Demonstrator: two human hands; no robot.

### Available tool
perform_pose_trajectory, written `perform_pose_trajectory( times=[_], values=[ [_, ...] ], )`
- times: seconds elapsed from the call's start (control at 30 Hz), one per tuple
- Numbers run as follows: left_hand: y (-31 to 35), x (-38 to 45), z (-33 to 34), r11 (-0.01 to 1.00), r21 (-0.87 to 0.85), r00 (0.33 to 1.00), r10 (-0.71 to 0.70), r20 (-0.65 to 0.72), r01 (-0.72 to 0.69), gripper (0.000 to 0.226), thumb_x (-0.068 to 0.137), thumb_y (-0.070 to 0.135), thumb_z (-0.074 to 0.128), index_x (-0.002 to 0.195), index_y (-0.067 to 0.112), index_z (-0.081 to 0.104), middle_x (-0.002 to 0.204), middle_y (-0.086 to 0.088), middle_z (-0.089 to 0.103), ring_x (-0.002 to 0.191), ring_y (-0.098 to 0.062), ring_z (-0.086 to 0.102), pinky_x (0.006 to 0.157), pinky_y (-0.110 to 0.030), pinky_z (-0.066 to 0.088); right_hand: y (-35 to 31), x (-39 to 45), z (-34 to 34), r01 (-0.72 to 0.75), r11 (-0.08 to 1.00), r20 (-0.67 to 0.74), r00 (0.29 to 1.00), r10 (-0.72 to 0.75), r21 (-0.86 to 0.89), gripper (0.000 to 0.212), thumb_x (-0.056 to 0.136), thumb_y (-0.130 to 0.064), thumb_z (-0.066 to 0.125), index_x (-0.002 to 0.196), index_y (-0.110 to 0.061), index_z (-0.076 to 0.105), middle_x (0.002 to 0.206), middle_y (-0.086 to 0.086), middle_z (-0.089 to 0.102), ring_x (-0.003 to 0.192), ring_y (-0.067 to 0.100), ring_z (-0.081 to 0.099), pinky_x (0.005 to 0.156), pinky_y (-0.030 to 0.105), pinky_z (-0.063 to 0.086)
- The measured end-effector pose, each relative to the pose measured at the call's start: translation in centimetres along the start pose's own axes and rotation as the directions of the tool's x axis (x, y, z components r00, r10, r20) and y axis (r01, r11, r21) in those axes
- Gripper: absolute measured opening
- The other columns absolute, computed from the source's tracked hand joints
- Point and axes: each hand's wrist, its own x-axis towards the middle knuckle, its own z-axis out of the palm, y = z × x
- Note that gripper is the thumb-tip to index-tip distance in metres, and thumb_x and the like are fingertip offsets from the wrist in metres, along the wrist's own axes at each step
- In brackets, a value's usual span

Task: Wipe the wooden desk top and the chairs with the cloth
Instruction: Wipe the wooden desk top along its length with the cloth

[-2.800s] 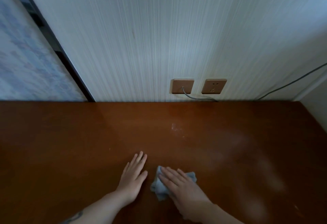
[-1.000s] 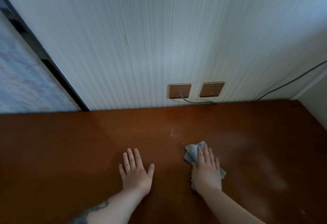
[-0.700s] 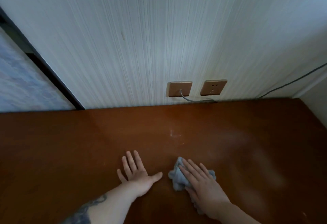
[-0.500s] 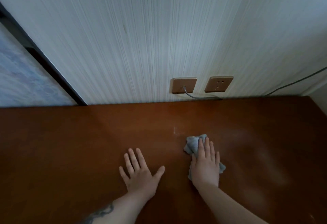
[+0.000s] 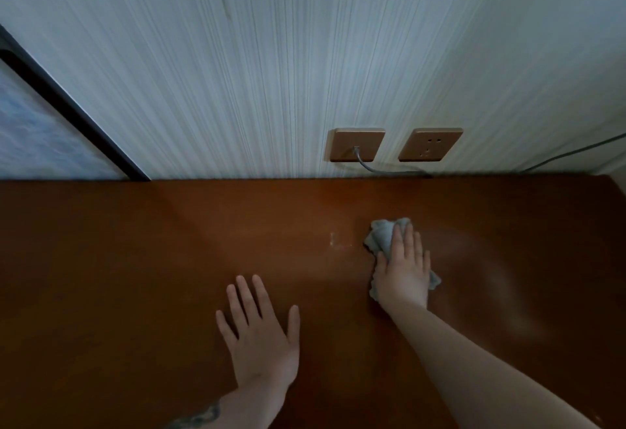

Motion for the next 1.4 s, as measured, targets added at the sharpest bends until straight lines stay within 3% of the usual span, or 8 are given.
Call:
perform_pose_trajectory(
  times=[0.17,0.3,0.4,0.63,0.83,1.1,1.27,1.4],
  values=[
    [-0.2,0.4,0.3,1.0,-0.017,0.998,0.007,-0.055,-0.008,0.084,0.09,0.066,0.008,0.147,0.01,0.03,0.154,-0.014,0.031,0.143,-0.031,0.023,0.11,-0.055,0.02,3.5,-0.4,-1.5,0.611,0.791,0.292,0.762,-0.578,-0.029,0.068,0.103,-0.03,0.04,0.151,-0.032,-0.007,0.155,-0.014,-0.021,0.143,0.005,-0.021,0.117,0.028,-0.011],
    [-0.2,0.3,0.5,1.0,-0.005,0.999,0.023,-0.049,-0.023,0.083,0.09,0.066,0.011,0.148,0.01,0.029,0.154,-0.014,0.03,0.144,-0.032,0.023,0.11,-0.055,0.019,6.7,2.0,-1.3,0.112,0.99,-0.086,0.991,-0.104,0.09,0.059,0.098,-0.017,0.047,0.152,-0.017,0.022,0.159,0.003,0.014,0.147,0.024,0.015,0.12,0.04,0.01],
    [-0.3,0.4,0.7,0.999,0.039,0.997,0.016,-0.072,-0.013,0.083,0.089,0.066,0.016,0.148,0.009,0.028,0.154,-0.014,0.03,0.144,-0.031,0.02,0.111,-0.055,0.018,1.7,2.9,0.1,-0.177,0.965,-0.217,0.951,0.219,0.196,0.056,0.099,-0.017,0.044,0.151,-0.01,0.024,0.158,0.012,0.022,0.145,0.028,0.02,0.119,0.044,0.017],
    [-0.2,0.3,0.6,1.0,0.017,0.996,0.02,-0.089,-0.019,0.082,0.088,0.064,0.025,0.146,0.006,0.035,0.152,-0.015,0.034,0.143,-0.033,0.024,0.11,-0.056,0.019,2.5,4.7,-2.6,0.573,0.817,0.324,0.762,-0.56,0.065,0.062,0.102,-0.022,0.042,0.15,-0.037,0.007,0.158,-0.016,-0.003,0.145,0.003,-0.006,0.121,0.031,0.001],
    [-0.4,0.4,0.6,0.999,0.034,0.995,0.035,-0.095,-0.031,0.083,0.09,0.066,0.021,0.145,0.006,0.036,0.152,-0.015,0.034,0.142,-0.033,0.025,0.108,-0.055,0.02,-2.0,8.5,-0.5,0.047,0.998,-0.037,0.998,-0.046,0.032,0.057,0.101,-0.024,0.037,0.154,-0.02,0.015,0.162,0.003,0.007,0.148,0.021,0.005,0.12,0.039,0.005],
    [-0.3,0.3,0.6,0.999,0.017,0.994,0.043,-0.099,-0.041,0.082,0.092,0.065,0.017,0.147,0.007,0.033,0.153,-0.016,0.032,0.143,-0.034,0.024,0.109,-0.057,0.021,-0.8,11.9,-3.2,0.672,0.741,0.396,0.677,-0.62,0.01,0.062,0.102,-0.019,0.042,0.153,-0.032,0.011,0.161,-0.008,0.004,0.147,0.014,0.004,0.117,0.027,0.001],
    [-0.4,0.3,0.7,0.999,0.013,0.995,0.039,-0.088,-0.038,0.082,0.092,0.065,0.016,0.147,0.006,0.032,0.154,-0.016,0.031,0.144,-0.034,0.023,0.109,-0.058,0.02,-4.1,11.0,0.1,0.363,0.931,0.03,0.931,-0.364,0.032,0.052,0.101,-0.018,0.039,0.152,-0.024,0.024,0.16,0.0,0.018,0.147,0.019,0.012,0.118,0.034,0.005],
    [-0.3,0.1,0.8,0.999,-0.002,0.996,0.043,-0.078,-0.043,0.081,0.092,0.064,0.016,0.148,0.007,0.03,0.154,-0.015,0.03,0.144,-0.032,0.021,0.11,-0.057,0.019,-4.8,8.9,0.3,0.538,0.83,0.213,0.802,-0.558,0.15,0.057,0.1,-0.015,0.043,0.151,-0.031,0.025,0.16,-0.012,0.011,0.147,0.011,0.004,0.117,0.029,-0.003]
  ],
)
